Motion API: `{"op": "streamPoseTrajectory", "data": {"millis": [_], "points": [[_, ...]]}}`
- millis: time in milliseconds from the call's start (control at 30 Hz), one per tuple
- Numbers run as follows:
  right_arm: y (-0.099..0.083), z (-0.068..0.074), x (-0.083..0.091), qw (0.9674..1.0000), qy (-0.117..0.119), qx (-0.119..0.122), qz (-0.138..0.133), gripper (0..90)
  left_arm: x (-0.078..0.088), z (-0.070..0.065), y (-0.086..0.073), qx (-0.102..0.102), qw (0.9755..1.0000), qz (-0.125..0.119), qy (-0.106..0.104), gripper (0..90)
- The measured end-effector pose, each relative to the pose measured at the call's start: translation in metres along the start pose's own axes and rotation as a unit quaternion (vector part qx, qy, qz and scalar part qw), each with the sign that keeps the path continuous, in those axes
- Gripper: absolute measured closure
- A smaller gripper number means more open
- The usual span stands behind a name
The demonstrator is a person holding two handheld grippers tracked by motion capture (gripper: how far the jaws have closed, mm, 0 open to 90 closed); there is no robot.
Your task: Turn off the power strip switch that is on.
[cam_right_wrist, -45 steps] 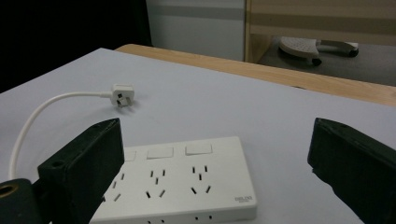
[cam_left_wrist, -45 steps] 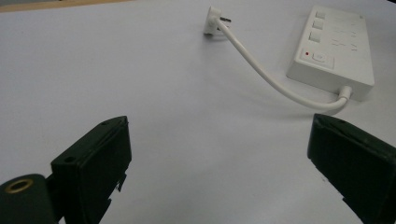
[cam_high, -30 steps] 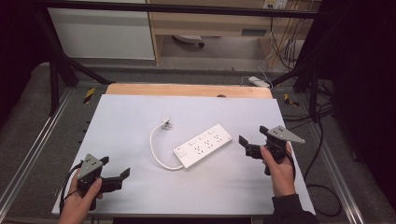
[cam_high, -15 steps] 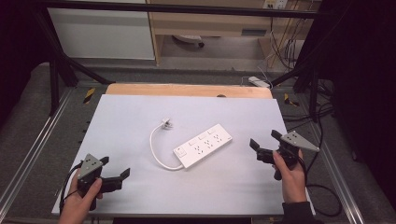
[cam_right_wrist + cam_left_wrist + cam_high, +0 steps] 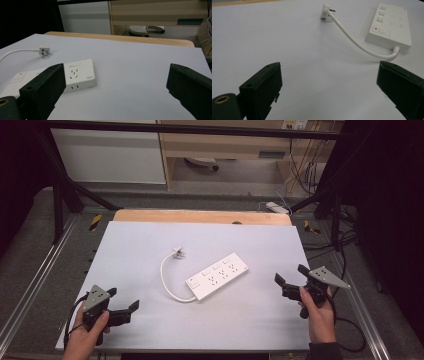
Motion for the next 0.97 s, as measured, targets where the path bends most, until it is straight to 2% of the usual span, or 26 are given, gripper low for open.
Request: {"op": "streamPoseTrajectory", "data": {"millis": [267,500,633,767,800,900,967], "points": [[-0.011,-0.006,0.002,1.0000,-0.006,0.001,0.000,2.7,0.000,0.000,0.000,-0.001,1.0000,0.000,0.000,6.2],[-0.025,-0.006,-0.003,0.9999,-0.003,0.006,0.014,2.6,0.000,0.000,0.000,-0.001,1.0000,0.000,0.000,6.2],[-0.038,-0.001,-0.011,0.9990,0.001,0.020,0.040,2.5,0.000,0.000,0.000,-0.004,1.0000,-0.001,0.003,6.2],[-0.055,0.009,-0.023,0.9961,0.017,0.031,0.081,2.5,0.000,0.000,0.000,-0.002,1.0000,-0.001,0.000,6.2],[-0.055,0.009,-0.023,0.9961,0.017,0.031,0.081,2.5,0.000,0.000,0.000,-0.002,1.0000,-0.001,0.001,6.2],[-0.063,0.016,-0.030,0.9935,0.024,0.041,0.104,2.5,0.000,0.000,0.000,-0.004,1.0000,0.000,0.003,6.2],[-0.064,0.017,-0.033,0.9927,0.019,0.040,0.112,2.6,0.000,0.000,0.000,-0.001,1.0000,-0.001,0.001,6.2]]}}
Point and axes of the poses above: each handheld gripper's, and its own axes: x roughly backward along the jaws, y roughly out of its top, z roughly to its left, the point moved 8 cm from there along -x, roughly forward along the jaws, and after that the axes turned 3 degrees about -x, right-handed, at the moved point
